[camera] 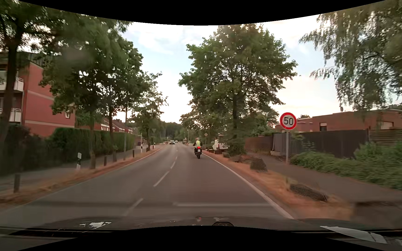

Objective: Follow the waypoints while adhering to traffic rules and regulations

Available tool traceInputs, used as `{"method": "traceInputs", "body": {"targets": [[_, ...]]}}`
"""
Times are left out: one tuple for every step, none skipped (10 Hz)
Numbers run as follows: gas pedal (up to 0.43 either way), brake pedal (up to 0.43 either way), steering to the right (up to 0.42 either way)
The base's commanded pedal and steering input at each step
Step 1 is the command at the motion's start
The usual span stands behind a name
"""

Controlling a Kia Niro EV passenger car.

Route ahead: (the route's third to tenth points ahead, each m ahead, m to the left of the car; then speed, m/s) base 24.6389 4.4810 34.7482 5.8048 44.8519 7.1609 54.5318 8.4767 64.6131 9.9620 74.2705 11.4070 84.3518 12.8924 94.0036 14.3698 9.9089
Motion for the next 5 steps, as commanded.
{"method": "traceInputs", "body": {"targets": [[0.177,0.0,-0.039],[0.189,0.0,-0.036],[0.189,0.0,-0.032],[0.209,0.0,-0.026],[0.209,0.0,-0.019]]}}
